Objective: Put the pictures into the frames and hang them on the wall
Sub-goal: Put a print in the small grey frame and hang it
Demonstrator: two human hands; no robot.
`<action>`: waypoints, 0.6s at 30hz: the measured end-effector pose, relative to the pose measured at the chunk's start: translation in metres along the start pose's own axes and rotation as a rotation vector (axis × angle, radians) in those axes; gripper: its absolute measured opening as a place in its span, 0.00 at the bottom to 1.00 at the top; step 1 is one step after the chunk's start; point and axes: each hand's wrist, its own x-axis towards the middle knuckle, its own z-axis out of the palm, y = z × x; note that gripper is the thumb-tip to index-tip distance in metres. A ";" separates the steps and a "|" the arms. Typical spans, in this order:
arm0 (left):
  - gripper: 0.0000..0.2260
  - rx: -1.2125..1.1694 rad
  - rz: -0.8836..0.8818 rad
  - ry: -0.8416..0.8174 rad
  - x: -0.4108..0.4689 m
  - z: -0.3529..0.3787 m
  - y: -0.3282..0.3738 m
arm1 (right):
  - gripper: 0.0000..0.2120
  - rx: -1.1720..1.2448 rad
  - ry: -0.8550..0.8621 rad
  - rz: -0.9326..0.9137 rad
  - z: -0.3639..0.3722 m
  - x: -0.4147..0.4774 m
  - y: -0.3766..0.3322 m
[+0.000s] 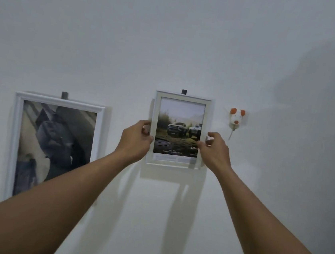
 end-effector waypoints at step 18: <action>0.23 -0.188 -0.031 0.089 -0.019 -0.023 0.014 | 0.17 0.321 -0.099 -0.110 -0.008 -0.017 -0.011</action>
